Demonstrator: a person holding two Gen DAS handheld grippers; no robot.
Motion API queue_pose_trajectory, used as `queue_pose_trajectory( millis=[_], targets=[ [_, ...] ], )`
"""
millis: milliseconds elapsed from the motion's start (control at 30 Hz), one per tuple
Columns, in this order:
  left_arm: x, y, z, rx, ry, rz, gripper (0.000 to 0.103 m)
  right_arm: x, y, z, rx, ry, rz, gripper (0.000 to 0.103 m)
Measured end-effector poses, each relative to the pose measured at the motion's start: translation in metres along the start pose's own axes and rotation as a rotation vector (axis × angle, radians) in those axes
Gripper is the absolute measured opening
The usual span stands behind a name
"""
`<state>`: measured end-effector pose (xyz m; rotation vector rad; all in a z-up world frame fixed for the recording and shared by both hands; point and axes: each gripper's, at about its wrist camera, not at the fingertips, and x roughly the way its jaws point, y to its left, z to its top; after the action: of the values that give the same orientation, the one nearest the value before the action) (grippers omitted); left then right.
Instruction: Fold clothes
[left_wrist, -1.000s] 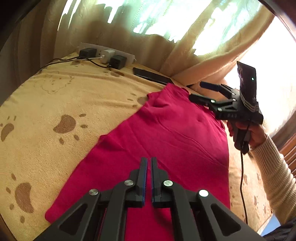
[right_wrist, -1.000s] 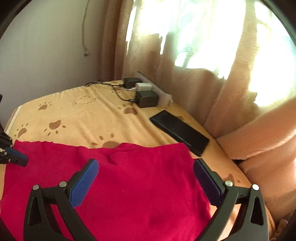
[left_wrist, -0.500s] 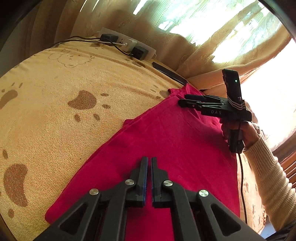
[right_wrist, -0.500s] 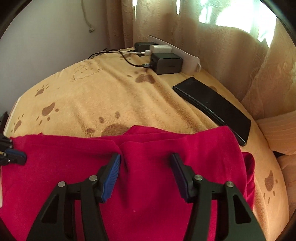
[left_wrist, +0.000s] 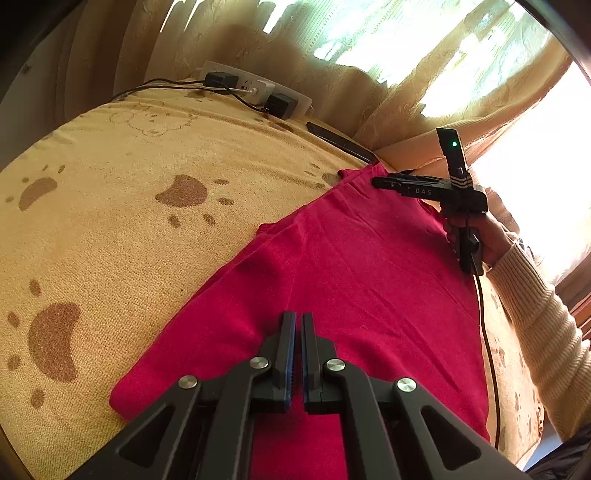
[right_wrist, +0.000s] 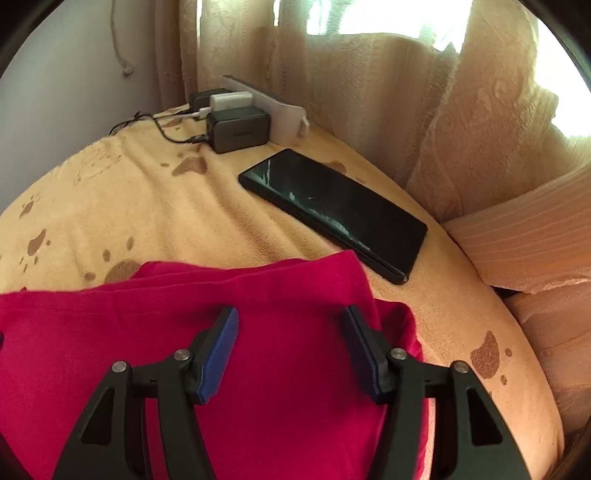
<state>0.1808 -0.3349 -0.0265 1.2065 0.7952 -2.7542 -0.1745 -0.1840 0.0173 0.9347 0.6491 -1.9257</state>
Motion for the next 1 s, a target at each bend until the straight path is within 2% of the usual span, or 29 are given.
queue_pose_trajectory(
  millis=[100, 300, 367, 467, 533, 633, 700, 833, 933, 1000],
  targets=[
    [-0.001, 0.0, -0.001, 0.005, 0.0, 0.004, 0.003, 0.001, -0.023, 0.0, 0.107, -0.012, -0.022, 0.063],
    [-0.004, -0.007, 0.004, -0.051, 0.018, 0.019, 0.003, -0.031, -0.018, -0.008, 0.104, -0.086, 0.018, 0.067],
    [-0.005, -0.018, 0.001, -0.012, 0.023, 0.022, 0.003, -0.032, -0.017, -0.014, 0.086, -0.07, -0.006, 0.071],
    [0.004, -0.03, -0.006, 0.08, 0.033, 0.059, 0.003, -0.019, -0.018, -0.026, 0.065, 0.012, -0.032, 0.077],
    [0.005, -0.025, -0.003, 0.054, 0.042, 0.034, 0.003, -0.023, -0.023, -0.029, 0.09, 0.02, -0.056, 0.078],
    [-0.006, -0.01, 0.0, -0.041, 0.039, 0.005, 0.003, -0.064, -0.019, -0.03, 0.116, -0.104, -0.047, 0.078],
    [-0.021, -0.006, -0.001, -0.049, 0.008, 0.024, 0.003, -0.103, 0.001, -0.036, 0.075, -0.203, 0.003, 0.078],
    [-0.052, -0.001, -0.005, -0.079, -0.052, 0.008, 0.003, -0.165, 0.087, -0.072, -0.156, -0.308, 0.1, 0.08],
    [-0.064, 0.002, -0.011, -0.141, -0.064, -0.043, 0.003, -0.189, 0.161, -0.112, -0.292, -0.325, 0.184, 0.08],
    [-0.069, 0.005, -0.018, -0.19, -0.059, -0.095, 0.003, -0.193, 0.207, -0.14, -0.362, -0.314, 0.19, 0.08]
  ],
)
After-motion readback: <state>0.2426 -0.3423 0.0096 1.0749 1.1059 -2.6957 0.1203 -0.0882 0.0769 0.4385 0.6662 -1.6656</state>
